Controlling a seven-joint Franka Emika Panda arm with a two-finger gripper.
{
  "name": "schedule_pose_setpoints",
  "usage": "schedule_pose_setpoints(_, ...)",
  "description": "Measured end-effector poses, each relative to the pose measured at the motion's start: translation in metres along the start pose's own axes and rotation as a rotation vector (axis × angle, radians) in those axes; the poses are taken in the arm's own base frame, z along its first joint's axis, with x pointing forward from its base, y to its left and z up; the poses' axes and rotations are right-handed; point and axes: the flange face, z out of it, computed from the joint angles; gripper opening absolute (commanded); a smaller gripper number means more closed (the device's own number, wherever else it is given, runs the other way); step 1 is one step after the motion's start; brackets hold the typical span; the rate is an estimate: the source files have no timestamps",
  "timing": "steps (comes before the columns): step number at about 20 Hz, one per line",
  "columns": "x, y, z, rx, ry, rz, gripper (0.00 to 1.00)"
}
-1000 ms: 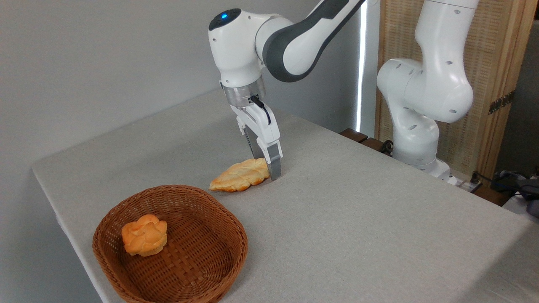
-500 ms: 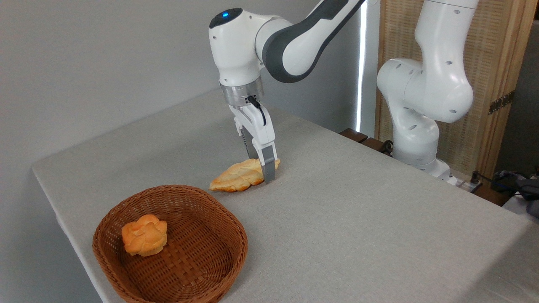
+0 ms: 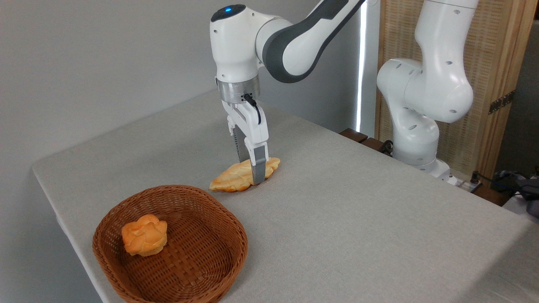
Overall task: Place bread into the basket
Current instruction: 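Close the gripper on the leaf-shaped bread's edge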
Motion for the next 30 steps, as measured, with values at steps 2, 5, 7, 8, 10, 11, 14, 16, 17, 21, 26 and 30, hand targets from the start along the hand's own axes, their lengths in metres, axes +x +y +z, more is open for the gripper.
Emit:
schedule_pose_setpoints(2, 0.0011, -0.0010, -0.0010, 0.009, 0.010, 0.000, 1.00)
schedule_pose_setpoints(5, 0.0034, -0.0036, -0.0031, 0.028, 0.033, 0.000, 0.87)
schedule_pose_setpoints(7, 0.0033, -0.0043, -0.0033, 0.030, 0.036, -0.002, 0.60)
schedule_pose_setpoints(8, 0.0032, -0.0046, -0.0033, 0.030, 0.036, -0.002, 0.53)
schedule_pose_setpoints(10, 0.0030, -0.0050, -0.0031, 0.030, 0.036, -0.003, 0.43)
schedule_pose_setpoints(11, 0.0029, -0.0051, -0.0030, 0.030, 0.035, -0.003, 0.43)
schedule_pose_setpoints(14, 0.0029, -0.0051, -0.0028, 0.030, 0.035, -0.003, 0.43)
schedule_pose_setpoints(16, 0.0029, -0.0052, -0.0027, 0.030, 0.035, 0.006, 0.43)
schedule_pose_setpoints(17, 0.0028, -0.0052, -0.0027, 0.030, 0.035, 0.014, 0.43)
schedule_pose_setpoints(21, 0.0026, -0.0056, -0.0028, 0.030, 0.034, 0.025, 0.43)
schedule_pose_setpoints(26, 0.0026, -0.0056, -0.0028, 0.030, 0.034, 0.026, 0.36)
schedule_pose_setpoints(30, 0.0025, -0.0056, -0.0028, 0.030, 0.034, 0.026, 0.35)
